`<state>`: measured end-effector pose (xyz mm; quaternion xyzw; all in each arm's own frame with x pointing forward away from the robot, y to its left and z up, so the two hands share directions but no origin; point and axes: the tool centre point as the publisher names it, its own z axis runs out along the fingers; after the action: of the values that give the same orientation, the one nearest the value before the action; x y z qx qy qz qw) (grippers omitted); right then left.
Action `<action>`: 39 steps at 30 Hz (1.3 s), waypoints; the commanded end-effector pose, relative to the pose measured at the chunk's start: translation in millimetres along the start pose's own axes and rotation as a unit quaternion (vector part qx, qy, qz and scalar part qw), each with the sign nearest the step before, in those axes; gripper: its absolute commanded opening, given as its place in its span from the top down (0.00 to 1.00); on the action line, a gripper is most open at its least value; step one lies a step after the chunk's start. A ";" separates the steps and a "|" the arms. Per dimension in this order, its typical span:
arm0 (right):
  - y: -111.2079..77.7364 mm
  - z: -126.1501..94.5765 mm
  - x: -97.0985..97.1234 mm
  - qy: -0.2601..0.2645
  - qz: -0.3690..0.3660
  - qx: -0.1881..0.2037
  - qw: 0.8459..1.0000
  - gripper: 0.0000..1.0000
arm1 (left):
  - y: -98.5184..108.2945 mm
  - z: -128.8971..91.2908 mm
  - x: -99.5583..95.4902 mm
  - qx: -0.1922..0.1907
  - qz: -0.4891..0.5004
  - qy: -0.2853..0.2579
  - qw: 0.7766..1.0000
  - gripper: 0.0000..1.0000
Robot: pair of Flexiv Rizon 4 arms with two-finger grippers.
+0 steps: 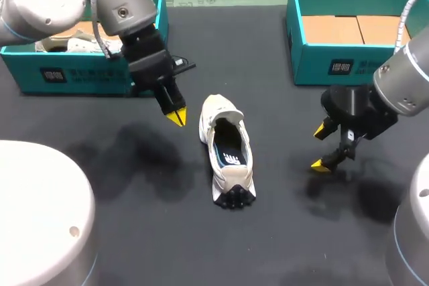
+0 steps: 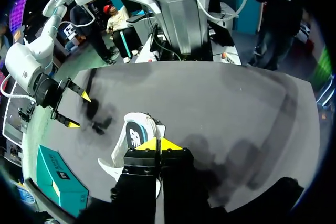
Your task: Take the shoe out of the shoebox, open the shoe tongue, remove and reinsert the insole, then place the shoe into the shoebox
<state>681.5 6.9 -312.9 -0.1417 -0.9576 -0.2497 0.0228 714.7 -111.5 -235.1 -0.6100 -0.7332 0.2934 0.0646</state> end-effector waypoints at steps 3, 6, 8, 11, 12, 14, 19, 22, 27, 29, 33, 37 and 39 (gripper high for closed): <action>-6.9 -5.9 7.3 -0.005 -0.001 -0.009 1.000 0.00 | 10.0 -3.2 -3.8 0.012 0.000 0.097 0.995 1.00; -6.9 -5.9 7.3 -0.005 -0.001 -0.009 1.000 0.00 | 10.0 -3.2 -3.8 0.012 0.000 0.097 0.995 1.00; -6.9 -5.9 7.3 -0.005 -0.001 -0.009 1.000 0.00 | 4.0 11.7 -16.6 -0.028 0.029 0.145 0.989 1.00; -6.9 -5.9 7.3 -0.005 -0.001 -0.009 1.000 0.00 | 0.3 21.7 -25.4 -0.041 0.064 0.173 0.982 1.00; -6.9 -5.9 7.3 -0.005 -0.001 -0.009 1.000 0.00 | 0.9 26.3 -29.2 -0.040 0.081 0.182 0.979 1.00; -6.9 -5.9 7.3 -0.005 -0.001 -0.009 1.000 0.00 | 3.0 33.7 -35.1 -0.030 0.101 0.191 0.976 1.00; -6.9 -5.9 7.3 -0.005 -0.001 -0.009 1.000 0.00 | 4.5 40.0 -41.5 -0.036 0.120 0.226 0.966 1.00; -6.9 -5.9 7.3 -0.005 -0.001 -0.009 1.000 0.00 | 4.5 40.0 -41.5 -0.036 0.120 0.226 0.966 1.00; -6.9 -5.9 7.3 -0.005 -0.001 -0.009 1.000 0.00 | 9.4 54.6 -45.7 -0.038 0.124 0.243 0.961 1.00; -6.9 -5.9 7.3 -0.005 -0.001 -0.009 1.000 0.00 | 12.7 66.7 -46.9 -0.035 0.132 0.250 0.959 1.00; -6.9 -5.9 7.3 -0.005 -0.001 -0.009 1.000 0.00 | 18.5 85.4 -48.1 -0.022 0.150 0.246 0.957 1.00; -6.9 -5.9 7.3 -0.005 -0.001 -0.009 1.000 0.00 | 23.4 100.9 -45.0 -0.027 0.154 0.249 0.956 1.00; -6.9 -5.9 7.3 -0.005 -0.001 -0.009 1.000 0.00 | 25.1 105.9 -42.5 -0.025 0.162 0.251 0.954 1.00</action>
<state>673.7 0.1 -310.1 -0.1416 -0.9556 -0.2579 0.0176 699.7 -181.9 -314.3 -0.7748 -0.5941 0.1232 0.1774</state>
